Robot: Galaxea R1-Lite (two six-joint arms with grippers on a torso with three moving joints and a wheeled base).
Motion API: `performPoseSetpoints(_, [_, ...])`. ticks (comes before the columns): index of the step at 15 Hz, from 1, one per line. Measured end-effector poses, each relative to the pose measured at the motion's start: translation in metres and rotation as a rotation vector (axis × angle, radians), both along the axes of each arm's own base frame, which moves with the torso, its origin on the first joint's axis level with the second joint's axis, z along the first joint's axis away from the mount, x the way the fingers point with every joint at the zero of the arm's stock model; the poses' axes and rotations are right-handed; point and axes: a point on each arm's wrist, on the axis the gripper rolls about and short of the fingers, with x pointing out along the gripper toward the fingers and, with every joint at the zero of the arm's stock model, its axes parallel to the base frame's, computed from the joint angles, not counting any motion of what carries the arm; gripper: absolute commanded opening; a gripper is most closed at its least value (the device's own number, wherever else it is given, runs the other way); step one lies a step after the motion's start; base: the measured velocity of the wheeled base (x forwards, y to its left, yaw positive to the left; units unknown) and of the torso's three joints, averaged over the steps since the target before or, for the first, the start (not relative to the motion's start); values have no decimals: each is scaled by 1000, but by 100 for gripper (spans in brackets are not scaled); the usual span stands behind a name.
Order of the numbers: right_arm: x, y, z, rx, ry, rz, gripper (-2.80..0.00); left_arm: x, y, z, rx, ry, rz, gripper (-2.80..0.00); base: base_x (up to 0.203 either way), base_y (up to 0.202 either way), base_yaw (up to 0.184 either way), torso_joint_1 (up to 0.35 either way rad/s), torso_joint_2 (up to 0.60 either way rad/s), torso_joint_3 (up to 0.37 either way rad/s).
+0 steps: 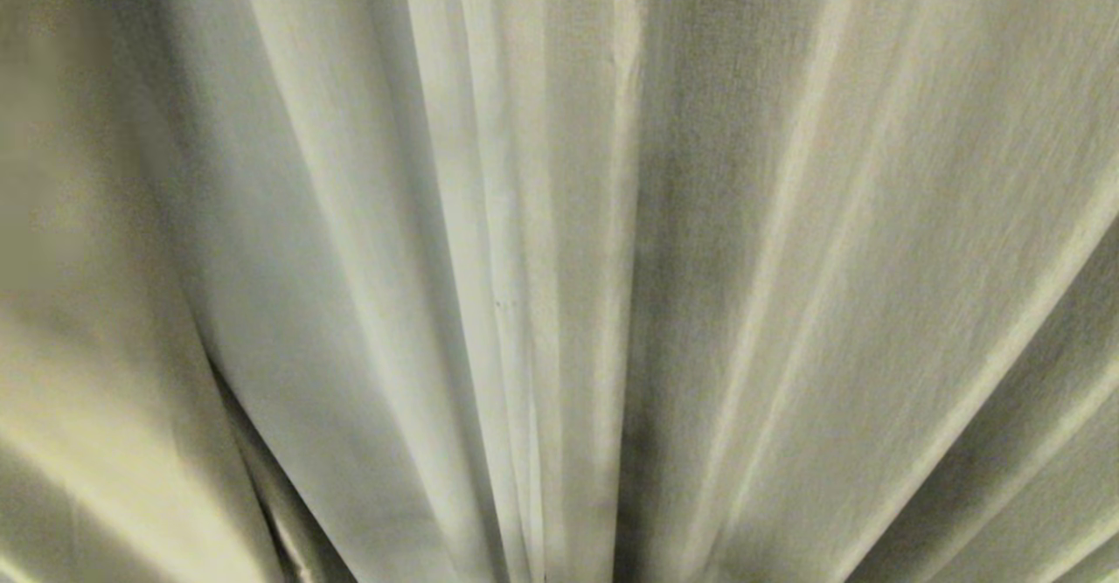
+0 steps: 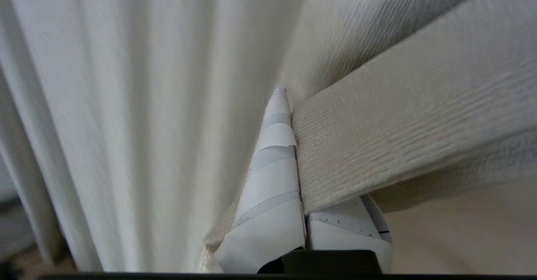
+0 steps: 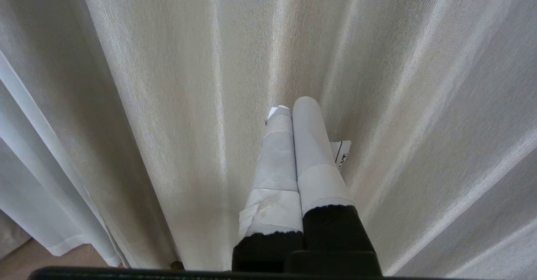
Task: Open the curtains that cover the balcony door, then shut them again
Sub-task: Pull the outer curtains open on both sides
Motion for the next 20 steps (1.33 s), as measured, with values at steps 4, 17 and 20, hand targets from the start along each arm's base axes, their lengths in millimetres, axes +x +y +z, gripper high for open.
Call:
performPoseSetpoints(4, [0,0,0,0,0,0,-280,-12,22,-12,19,-1,-13,-280,0,0,0,0,0,0])
performPoseSetpoints(17, [0,0,0,0,0,0,-280,-27,38,-13,53,-11,1,-280,0,0,0,0,0,0])
performPoseSetpoints(20, [0,0,0,0,0,0,-280,-26,24,5,95,-29,-13,-280,0,0,0,0,0,0])
